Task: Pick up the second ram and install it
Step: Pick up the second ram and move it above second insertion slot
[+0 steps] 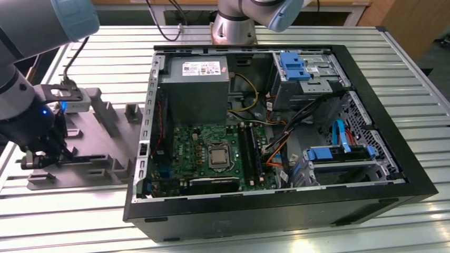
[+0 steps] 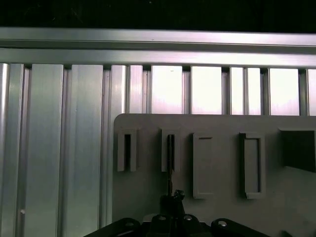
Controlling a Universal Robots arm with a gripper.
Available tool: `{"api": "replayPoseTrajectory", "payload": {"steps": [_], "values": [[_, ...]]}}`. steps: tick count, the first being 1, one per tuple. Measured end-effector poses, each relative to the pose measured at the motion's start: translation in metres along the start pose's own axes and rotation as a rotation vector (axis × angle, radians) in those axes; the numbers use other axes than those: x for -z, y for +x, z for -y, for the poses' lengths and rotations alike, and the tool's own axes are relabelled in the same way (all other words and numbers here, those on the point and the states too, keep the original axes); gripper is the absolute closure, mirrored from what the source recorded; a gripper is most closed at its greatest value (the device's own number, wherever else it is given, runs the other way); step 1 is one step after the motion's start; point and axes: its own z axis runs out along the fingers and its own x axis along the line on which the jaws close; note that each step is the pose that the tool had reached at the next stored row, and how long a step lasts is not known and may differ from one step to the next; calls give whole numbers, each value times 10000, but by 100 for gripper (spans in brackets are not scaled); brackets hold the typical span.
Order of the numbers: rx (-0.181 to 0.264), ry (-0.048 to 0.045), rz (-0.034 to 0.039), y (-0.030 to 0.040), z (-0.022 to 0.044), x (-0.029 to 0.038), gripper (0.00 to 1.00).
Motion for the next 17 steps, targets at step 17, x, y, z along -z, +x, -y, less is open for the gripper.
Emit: {"api": "replayPoseTrajectory", "payload": {"steps": [17], "values": [[0, 3, 3, -3, -5, 128, 89]]}}
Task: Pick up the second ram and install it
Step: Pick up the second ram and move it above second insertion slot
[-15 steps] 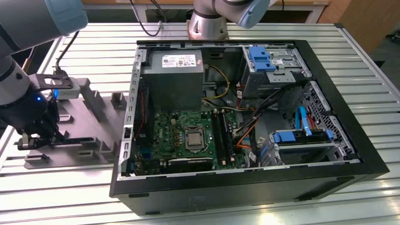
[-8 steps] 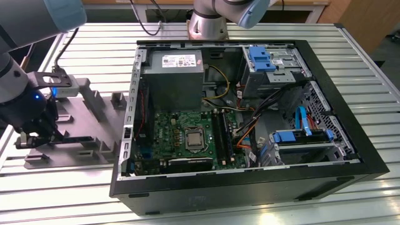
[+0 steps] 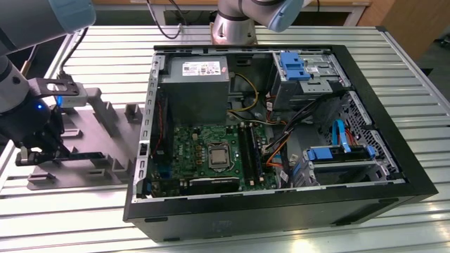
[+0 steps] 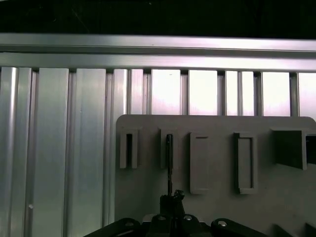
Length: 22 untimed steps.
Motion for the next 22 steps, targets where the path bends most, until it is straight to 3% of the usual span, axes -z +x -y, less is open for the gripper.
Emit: {"api": "replayPoseTrajectory", "payload": {"steps": [22], "values": [[1, 9, 1, -4, -6, 142, 89]]}}
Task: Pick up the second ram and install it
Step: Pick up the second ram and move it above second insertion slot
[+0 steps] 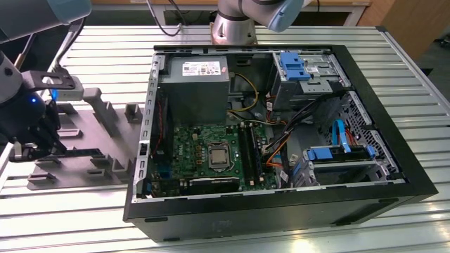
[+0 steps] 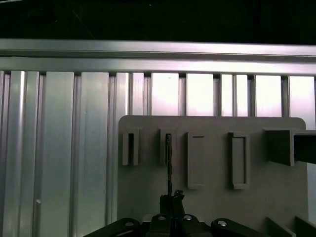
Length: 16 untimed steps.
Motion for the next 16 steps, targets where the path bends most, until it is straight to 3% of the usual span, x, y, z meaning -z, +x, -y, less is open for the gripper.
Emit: {"api": "replayPoseTrajectory", "payload": {"steps": [16], "values": [[0, 4, -1, -3, -4, 102, 89]]}}
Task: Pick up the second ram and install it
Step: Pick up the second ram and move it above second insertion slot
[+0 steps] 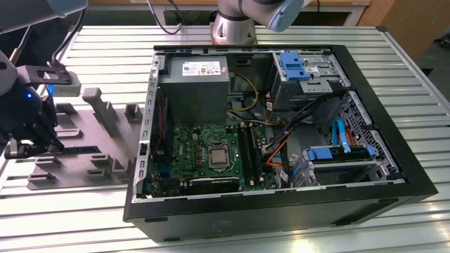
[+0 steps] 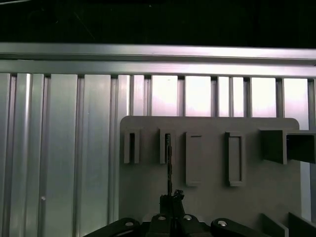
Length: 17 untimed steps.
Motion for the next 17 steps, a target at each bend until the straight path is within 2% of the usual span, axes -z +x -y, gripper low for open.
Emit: {"api": "replayPoseTrajectory", "payload": {"steps": [17], "values": [[0, 12, 0, -3, -5, 119, 89]]}}
